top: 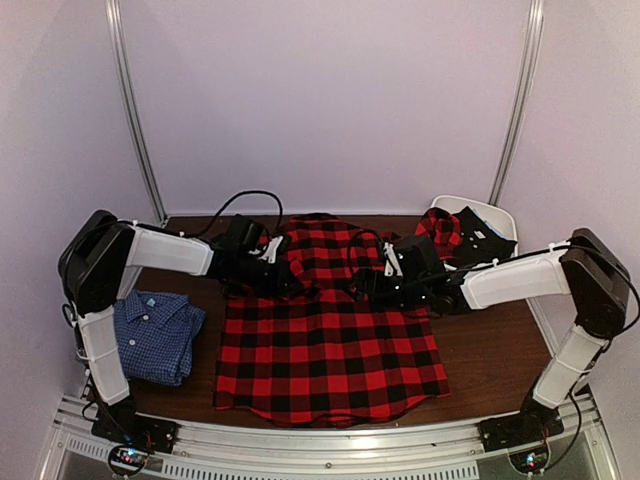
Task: Fold and stack the long sleeve shirts
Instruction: Pass from the left arm to the right, then pick up the shirt from the center of the board, then fold the corner of the shirt at the center of the board, then fold the sleeve of the 1/3-folded shirt.
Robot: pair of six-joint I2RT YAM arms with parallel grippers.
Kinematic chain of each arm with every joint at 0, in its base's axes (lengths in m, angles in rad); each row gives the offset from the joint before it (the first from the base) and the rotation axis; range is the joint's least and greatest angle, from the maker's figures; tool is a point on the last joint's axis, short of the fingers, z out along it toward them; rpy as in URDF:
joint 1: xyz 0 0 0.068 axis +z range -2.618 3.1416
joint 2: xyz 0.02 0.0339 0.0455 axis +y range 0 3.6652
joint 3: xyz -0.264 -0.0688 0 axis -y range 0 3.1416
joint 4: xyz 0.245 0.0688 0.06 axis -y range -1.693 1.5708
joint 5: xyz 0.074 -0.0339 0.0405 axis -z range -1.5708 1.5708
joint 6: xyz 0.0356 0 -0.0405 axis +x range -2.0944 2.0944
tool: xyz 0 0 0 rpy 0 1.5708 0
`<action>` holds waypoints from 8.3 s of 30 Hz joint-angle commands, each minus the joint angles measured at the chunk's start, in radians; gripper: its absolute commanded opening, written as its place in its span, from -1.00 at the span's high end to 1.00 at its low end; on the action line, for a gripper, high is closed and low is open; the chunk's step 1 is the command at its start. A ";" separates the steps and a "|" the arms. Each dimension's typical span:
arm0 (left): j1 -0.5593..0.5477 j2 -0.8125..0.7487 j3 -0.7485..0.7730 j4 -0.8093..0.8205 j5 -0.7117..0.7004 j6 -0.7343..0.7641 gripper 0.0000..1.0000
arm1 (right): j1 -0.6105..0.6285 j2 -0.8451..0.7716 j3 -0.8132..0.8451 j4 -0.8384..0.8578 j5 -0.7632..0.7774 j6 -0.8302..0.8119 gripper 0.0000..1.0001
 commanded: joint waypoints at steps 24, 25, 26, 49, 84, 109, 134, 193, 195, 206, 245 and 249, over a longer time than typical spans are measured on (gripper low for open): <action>-0.102 -0.024 -0.105 0.300 0.079 -0.124 1.00 | -0.022 0.307 0.073 0.396 -0.194 0.281 -0.75; -0.103 -0.023 -0.105 0.306 0.080 -0.125 1.00 | -0.022 0.307 0.070 0.397 -0.193 0.284 -0.75; -0.106 -0.023 -0.104 0.312 0.084 -0.127 1.00 | -0.022 0.308 0.067 0.398 -0.193 0.288 -0.75; -0.147 0.034 -0.050 0.319 0.087 -0.108 1.00 | -0.023 0.304 0.017 0.444 -0.204 0.337 -0.02; -0.060 -0.565 -0.328 -0.461 -0.461 -0.183 0.35 | -0.181 0.332 0.773 -0.281 -0.085 -0.314 1.00; -0.276 -0.997 -0.772 -0.574 -0.357 -0.527 0.25 | -0.215 0.454 1.065 -0.438 -0.164 -0.383 1.00; -0.533 -0.902 -0.752 -0.633 -0.536 -0.806 0.47 | -0.215 0.392 0.999 -0.417 -0.187 -0.382 1.00; -0.566 -0.273 -0.033 -0.552 -0.222 0.035 1.00 | -0.412 0.194 0.909 -0.425 -0.118 -0.461 1.00; -0.566 -0.255 -0.032 -0.543 -0.205 0.041 1.00 | -0.413 0.178 0.886 -0.418 -0.108 -0.464 1.00; -0.565 -0.223 -0.046 -0.523 -0.134 0.056 1.00 | -0.415 0.151 0.843 -0.421 -0.113 -0.470 1.00; -0.141 -0.360 -0.125 -0.341 -0.236 -0.166 -0.16 | -0.081 0.124 0.582 -0.561 -0.209 -0.667 1.00; -0.125 -0.351 -0.130 -0.336 -0.265 -0.167 -0.15 | 0.005 0.182 0.587 -0.602 -0.186 -0.698 0.99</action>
